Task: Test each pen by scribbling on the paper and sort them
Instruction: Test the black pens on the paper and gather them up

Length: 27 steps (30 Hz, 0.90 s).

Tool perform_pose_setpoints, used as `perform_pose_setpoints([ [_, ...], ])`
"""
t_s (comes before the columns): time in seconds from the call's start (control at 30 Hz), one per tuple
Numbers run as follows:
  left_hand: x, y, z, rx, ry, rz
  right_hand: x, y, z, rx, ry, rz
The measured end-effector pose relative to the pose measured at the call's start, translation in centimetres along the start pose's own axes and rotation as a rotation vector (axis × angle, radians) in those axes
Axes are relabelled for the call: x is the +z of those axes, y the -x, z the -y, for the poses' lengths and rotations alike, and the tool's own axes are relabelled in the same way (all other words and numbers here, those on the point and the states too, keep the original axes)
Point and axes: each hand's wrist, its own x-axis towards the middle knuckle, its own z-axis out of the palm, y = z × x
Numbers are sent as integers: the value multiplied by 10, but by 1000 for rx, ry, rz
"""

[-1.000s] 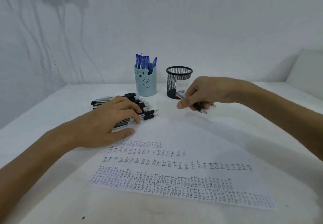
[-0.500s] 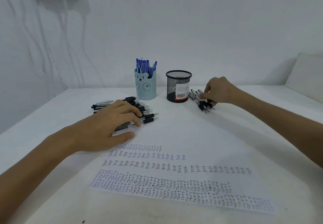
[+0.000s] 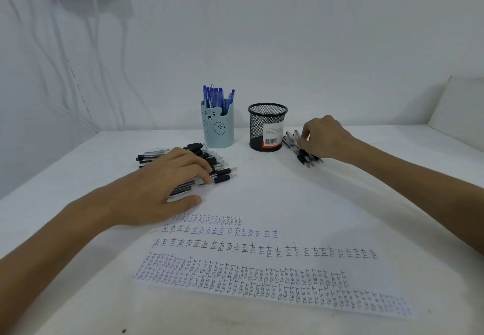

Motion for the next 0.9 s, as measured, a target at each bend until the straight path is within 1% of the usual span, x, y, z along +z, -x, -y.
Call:
perform_pose_setpoints([
  [0.17,-3,0,-2,-14,-8,15,-7,11,14,-45,12,-79],
  [0.27,-3,0,0,-35,-78,-2,-11,25,35,-104,3,-109],
  [0.33,-3,0,2,-72,-114,-26,-11,39,52,-200,-3,-132],
  [0.47,-2,0,3,-104,-177,-60,0,69,78,-462,-114,-68],
  [0.53,-2,0,3,-117,-182,-67,10,77,83,-574,-142,-81],
  [0.67,0,-1,0,-146,-51,-69,22,88,89,-731,-167,-105],
  [0.83,3,-6,-10,-122,37,-94,25,95,98,-1024,-37,-92],
  [0.9,3,-7,-13,-119,51,-105,27,94,101,-1105,-21,-96],
])
